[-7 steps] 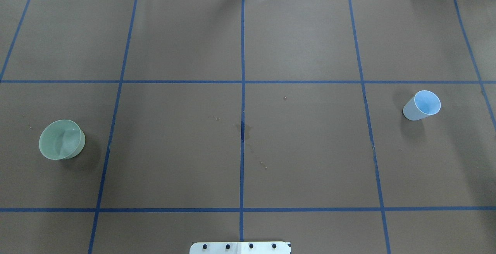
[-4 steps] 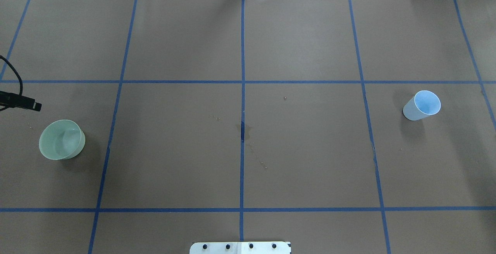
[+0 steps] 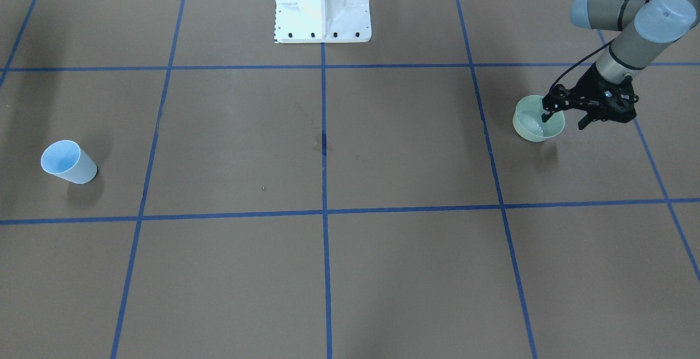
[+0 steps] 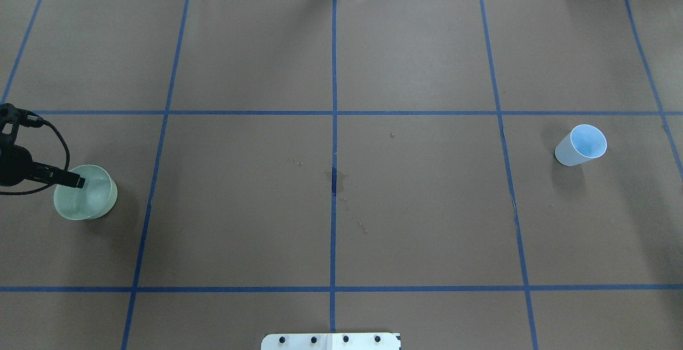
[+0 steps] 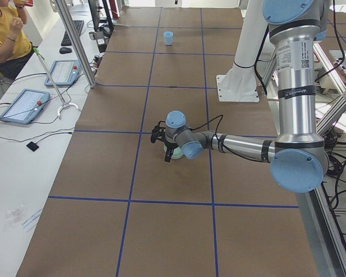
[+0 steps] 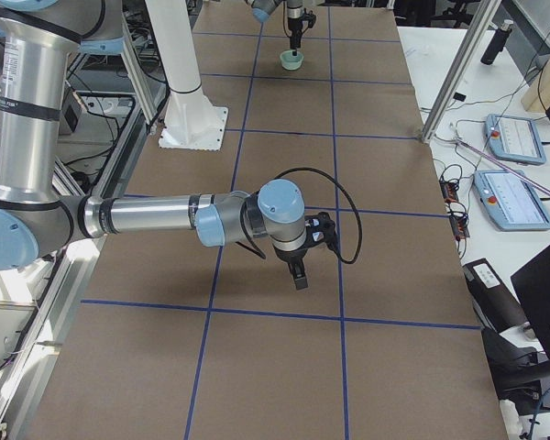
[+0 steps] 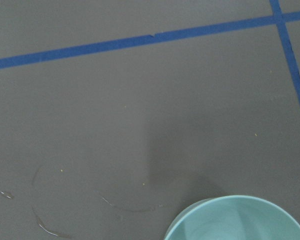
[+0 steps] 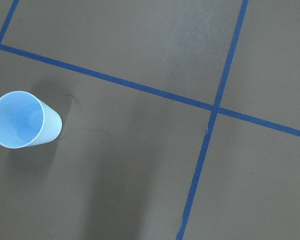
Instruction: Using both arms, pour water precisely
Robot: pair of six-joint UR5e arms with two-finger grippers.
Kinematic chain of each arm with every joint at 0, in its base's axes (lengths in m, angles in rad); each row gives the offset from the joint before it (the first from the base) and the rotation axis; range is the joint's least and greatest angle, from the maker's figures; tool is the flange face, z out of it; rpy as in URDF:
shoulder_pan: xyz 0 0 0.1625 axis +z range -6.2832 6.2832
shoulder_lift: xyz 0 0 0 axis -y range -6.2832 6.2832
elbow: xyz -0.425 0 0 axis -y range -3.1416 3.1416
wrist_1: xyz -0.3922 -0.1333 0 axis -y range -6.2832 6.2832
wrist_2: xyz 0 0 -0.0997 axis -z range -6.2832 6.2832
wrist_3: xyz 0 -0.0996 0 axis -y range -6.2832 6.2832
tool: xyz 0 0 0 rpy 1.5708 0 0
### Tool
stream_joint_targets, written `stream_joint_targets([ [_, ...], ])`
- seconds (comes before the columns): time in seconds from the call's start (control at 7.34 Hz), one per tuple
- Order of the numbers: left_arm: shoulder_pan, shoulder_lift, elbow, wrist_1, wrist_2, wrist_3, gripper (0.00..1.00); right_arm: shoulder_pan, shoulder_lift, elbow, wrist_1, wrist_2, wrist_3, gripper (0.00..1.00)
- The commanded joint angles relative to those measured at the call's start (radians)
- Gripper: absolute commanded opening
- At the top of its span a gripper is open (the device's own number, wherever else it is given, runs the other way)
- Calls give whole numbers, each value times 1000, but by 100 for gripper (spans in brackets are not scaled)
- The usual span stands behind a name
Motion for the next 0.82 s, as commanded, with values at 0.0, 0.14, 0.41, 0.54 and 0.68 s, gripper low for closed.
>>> stream_joint_targets([
  [0.0, 10, 1, 13, -1, 3, 5, 15, 0, 0, 2, 0, 0, 0, 100],
  [0.14, 10, 3, 13, -1, 4, 5, 0, 0, 0, 2, 0, 0, 0, 100],
  [0.41, 5, 3, -15, -6, -9, 4, 0, 0, 0, 3, 0, 0, 0, 100],
  [0.54, 4, 4, -42, -1, -43, 4, 0, 0, 0, 3, 0, 0, 0, 100],
  [0.68, -7, 1, -70, 3, -110, 4, 0, 0, 0, 3, 0, 0, 0, 100],
])
